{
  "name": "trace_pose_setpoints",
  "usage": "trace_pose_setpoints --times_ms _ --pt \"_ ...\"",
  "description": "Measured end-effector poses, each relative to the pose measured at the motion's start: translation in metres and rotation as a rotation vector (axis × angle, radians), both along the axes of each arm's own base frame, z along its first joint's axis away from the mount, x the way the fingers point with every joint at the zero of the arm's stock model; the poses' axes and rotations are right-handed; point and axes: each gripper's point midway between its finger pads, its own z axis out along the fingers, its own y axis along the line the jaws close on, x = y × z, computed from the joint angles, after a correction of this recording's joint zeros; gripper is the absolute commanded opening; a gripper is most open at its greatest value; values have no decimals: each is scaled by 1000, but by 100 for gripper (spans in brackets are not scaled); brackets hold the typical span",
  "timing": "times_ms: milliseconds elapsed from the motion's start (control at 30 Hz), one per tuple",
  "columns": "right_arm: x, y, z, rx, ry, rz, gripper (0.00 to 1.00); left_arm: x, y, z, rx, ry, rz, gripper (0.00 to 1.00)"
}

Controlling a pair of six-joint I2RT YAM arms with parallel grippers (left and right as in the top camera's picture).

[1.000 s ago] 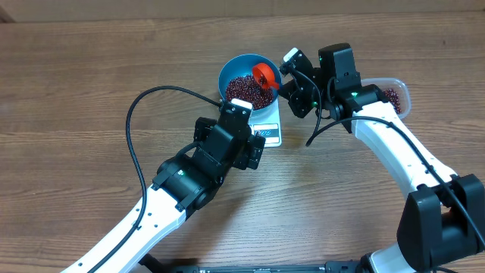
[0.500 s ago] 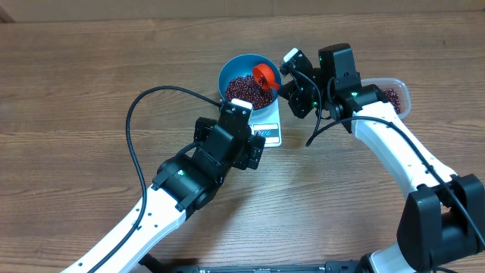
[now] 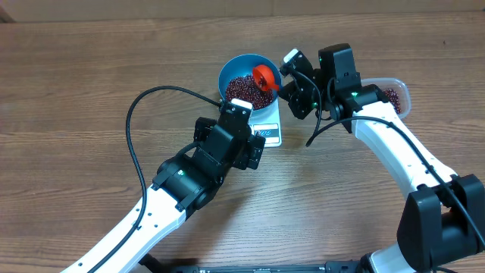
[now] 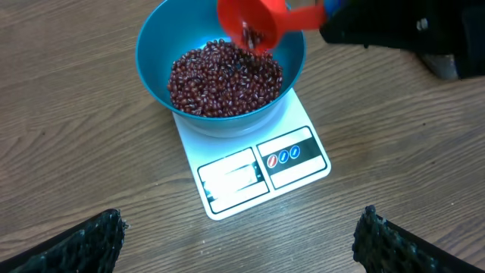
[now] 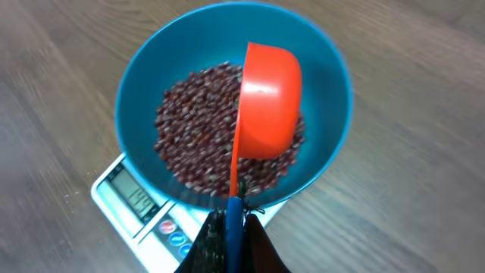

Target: Scoop item into bowl and weigh 150g on scale

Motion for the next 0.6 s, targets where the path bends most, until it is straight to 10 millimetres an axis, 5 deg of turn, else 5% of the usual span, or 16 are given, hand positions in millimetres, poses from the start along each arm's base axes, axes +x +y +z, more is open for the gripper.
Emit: trace_pose_setpoints --times_ms 600 --pt "-1 1 -1 -9 -7 16 4 0 0 0 0 0 0 100"
